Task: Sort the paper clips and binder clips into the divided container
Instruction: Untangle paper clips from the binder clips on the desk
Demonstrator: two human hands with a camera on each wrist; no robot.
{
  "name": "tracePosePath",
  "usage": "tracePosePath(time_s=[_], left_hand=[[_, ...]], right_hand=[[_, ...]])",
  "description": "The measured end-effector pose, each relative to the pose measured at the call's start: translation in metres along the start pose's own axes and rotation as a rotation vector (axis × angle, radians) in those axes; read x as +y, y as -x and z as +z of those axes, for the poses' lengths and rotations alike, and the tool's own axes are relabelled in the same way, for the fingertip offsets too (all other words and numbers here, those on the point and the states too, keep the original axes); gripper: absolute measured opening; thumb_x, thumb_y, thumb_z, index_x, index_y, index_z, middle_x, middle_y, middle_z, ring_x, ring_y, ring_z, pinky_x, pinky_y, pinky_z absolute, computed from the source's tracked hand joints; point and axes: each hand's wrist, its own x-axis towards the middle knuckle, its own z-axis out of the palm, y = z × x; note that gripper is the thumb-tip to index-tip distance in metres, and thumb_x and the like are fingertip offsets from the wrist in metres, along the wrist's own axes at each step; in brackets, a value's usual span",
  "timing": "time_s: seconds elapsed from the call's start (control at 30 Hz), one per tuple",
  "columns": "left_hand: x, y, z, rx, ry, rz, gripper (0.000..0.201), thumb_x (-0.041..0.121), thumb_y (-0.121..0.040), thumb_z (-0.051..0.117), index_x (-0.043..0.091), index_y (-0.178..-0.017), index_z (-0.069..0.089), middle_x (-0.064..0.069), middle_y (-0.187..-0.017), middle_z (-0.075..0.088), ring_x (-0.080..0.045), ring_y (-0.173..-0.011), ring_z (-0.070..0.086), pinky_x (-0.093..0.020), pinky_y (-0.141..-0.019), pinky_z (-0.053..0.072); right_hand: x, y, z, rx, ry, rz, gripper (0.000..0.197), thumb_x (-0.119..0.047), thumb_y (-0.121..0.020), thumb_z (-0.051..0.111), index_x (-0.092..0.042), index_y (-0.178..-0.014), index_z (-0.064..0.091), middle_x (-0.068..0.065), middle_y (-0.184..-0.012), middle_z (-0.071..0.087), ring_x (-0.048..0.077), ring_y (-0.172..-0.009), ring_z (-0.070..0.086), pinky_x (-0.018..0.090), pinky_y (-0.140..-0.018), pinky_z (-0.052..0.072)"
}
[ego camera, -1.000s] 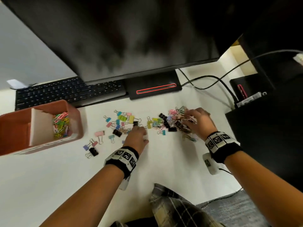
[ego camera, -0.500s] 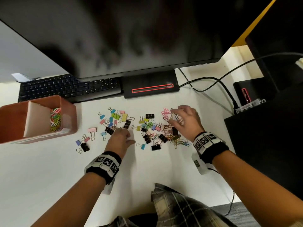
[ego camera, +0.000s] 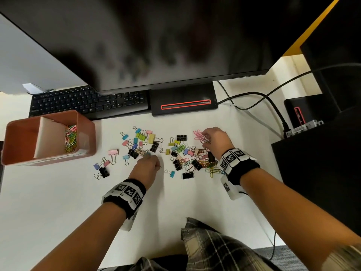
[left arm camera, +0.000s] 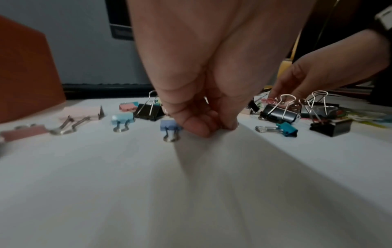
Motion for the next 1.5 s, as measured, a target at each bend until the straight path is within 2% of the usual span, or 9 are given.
tracePosePath(time_s=[0.2,0.33,0.53,0.73,0.87,1.0,1.17,1.33,1.5], left_hand=[[0.037,-0.019,-0.032,0.114,0.099,0.224,0.006,0.010,-0.090,0.055,0.008,-0.089,0.060,-0.003,-0.090,0.056,-0.017,-0.083,0.053,-0.022,-0.075,0.040],[0.072,-0.048,-0.036,0.161,-0.046,0.393,0.005,0.019,-0.083,0.064,0.016,-0.079,0.064,-0.001,-0.111,0.053,-0.016,-0.101,0.049,-0.028,-0.091,0.042],[0.108,-0.084,-0.023,-0.078,-0.193,0.489,0.014,0.026,-0.084,0.062,0.018,-0.075,0.068,0.001,-0.149,0.030,-0.022,-0.131,0.035,-0.043,-0.106,0.035],[0.108,-0.101,-0.011,-0.194,-0.276,0.550,0.019,0.020,-0.082,0.059,0.022,-0.063,0.061,0.007,-0.154,0.022,-0.016,-0.134,0.032,-0.041,-0.104,0.035],[0.115,-0.104,-0.009,-0.211,-0.257,0.607,0.020,0.019,-0.082,0.057,0.025,-0.063,0.059,0.008,-0.146,0.037,-0.016,-0.128,0.038,-0.041,-0.102,0.036],[0.111,-0.106,-0.004,-0.188,-0.184,0.576,0.010,0.015,-0.084,0.059,0.013,-0.078,0.067,0.002,-0.129,0.052,-0.018,-0.112,0.048,-0.036,-0.095,0.042],[0.098,-0.105,-0.004,-0.095,-0.105,0.512,0.007,0.007,-0.086,0.056,0.007,-0.086,0.064,-0.006,-0.098,0.059,-0.021,-0.093,0.051,-0.034,-0.086,0.044],[0.094,-0.101,-0.007,-0.065,-0.113,0.451,0.007,0.004,-0.087,0.051,0.009,-0.086,0.057,-0.007,-0.089,0.059,-0.023,-0.087,0.054,-0.032,-0.079,0.046],[0.097,-0.101,-0.007,-0.074,-0.075,0.360,0.022,0.011,-0.092,0.050,0.011,-0.113,0.053,-0.007,-0.104,0.060,-0.023,-0.095,0.054,-0.030,-0.083,0.042]], right_hand=[[0.010,0.004,0.000,-0.042,-0.080,0.054,0.025,-0.005,-0.081,0.066,-0.009,-0.106,0.064,0.009,-0.100,0.065,0.019,-0.089,0.057,0.034,-0.091,0.051],[0.012,0.003,-0.001,-0.039,-0.013,0.037,0.014,-0.008,-0.081,0.068,-0.008,-0.095,0.070,0.012,-0.103,0.067,0.026,-0.093,0.063,0.032,-0.087,0.052],[0.016,0.007,-0.003,0.002,-0.072,-0.019,0.011,-0.008,-0.078,0.070,-0.005,-0.089,0.070,0.012,-0.095,0.063,0.027,-0.086,0.061,0.033,-0.082,0.050],[0.031,0.003,-0.024,0.111,-0.208,-0.086,0.013,-0.003,-0.073,0.075,-0.002,-0.085,0.071,0.007,-0.093,0.055,0.015,-0.074,0.056,0.006,-0.070,0.042],[0.037,-0.010,-0.029,0.182,-0.260,-0.101,0.012,-0.001,-0.071,0.075,-0.002,-0.081,0.070,0.009,-0.100,0.056,0.017,-0.072,0.056,0.026,-0.075,0.051],[0.034,-0.017,-0.026,0.115,-0.164,-0.099,0.015,-0.001,-0.074,0.072,-0.002,-0.088,0.068,0.009,-0.110,0.053,0.016,-0.073,0.052,0.028,-0.076,0.049],[0.034,-0.010,-0.019,0.063,-0.051,-0.106,0.045,-0.017,-0.071,0.078,-0.011,-0.113,0.062,0.006,-0.124,0.048,0.022,-0.108,0.048,0.028,-0.095,0.040],[0.035,0.001,-0.022,-0.046,0.066,-0.108,0.063,-0.016,-0.068,0.080,-0.015,-0.126,0.055,0.004,-0.130,0.044,0.023,-0.114,0.043,0.033,-0.099,0.041],[0.032,0.001,-0.020,-0.033,0.021,-0.131,0.040,-0.005,-0.076,0.071,-0.008,-0.116,0.062,0.009,-0.117,0.056,0.026,-0.106,0.056,0.027,-0.092,0.043]])
